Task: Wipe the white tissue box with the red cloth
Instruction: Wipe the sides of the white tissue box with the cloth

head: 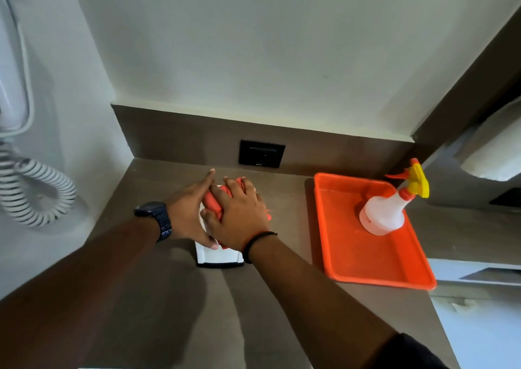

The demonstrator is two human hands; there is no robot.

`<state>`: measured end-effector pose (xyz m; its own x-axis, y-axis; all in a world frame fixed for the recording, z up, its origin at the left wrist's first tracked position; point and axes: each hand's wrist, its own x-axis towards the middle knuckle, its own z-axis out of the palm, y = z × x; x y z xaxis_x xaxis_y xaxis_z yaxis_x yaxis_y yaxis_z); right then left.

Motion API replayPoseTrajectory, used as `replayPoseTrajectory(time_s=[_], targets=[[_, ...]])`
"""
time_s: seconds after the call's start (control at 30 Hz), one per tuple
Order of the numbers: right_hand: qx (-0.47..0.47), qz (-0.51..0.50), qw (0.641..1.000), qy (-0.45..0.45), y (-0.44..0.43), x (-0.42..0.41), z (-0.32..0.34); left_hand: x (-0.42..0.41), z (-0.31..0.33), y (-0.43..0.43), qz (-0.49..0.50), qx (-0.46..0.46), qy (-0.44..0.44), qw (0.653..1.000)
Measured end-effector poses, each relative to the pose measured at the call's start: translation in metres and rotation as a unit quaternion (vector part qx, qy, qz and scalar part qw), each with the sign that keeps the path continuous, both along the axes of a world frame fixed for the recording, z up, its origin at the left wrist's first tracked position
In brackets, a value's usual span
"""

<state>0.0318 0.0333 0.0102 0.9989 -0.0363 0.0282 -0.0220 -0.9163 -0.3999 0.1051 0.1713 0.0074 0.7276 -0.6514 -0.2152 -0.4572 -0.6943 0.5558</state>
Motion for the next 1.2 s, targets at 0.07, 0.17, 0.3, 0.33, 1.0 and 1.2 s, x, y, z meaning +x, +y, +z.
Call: replayPoseTrajectory(time_s=[0.07, 0.17, 0.3, 0.33, 1.0, 1.2], targets=[[-0.002, 0.005, 1.0, -0.019, 0.0, -0.003, -0.002, 0.003, -0.005, -0.002, -0.01, 0.005, -0.003, 1.0], [0.008, 0.024, 0.999, -0.025, -0.009, -0.009, -0.005, 0.004, -0.008, -0.002, -0.006, 0.014, -0.011, 1.0], [0.022, -0.008, 0.999, -0.034, -0.023, -0.01, -0.015, 0.0, -0.007, -0.005, 0.021, 0.033, -0.004, 0.999], [0.041, -0.033, 0.998, -0.03, -0.024, -0.008, -0.017, -0.001, -0.007, -0.006, 0.028, 0.033, -0.004, 0.999], [0.072, -0.067, 0.995, -0.017, -0.024, -0.002, -0.014, -0.007, -0.006, -0.013, 0.054, 0.075, -0.024, 0.995], [0.046, -0.064, 0.997, -0.014, -0.004, 0.016, -0.019, -0.007, -0.007, -0.009, 0.065, 0.056, -0.018, 0.996]])
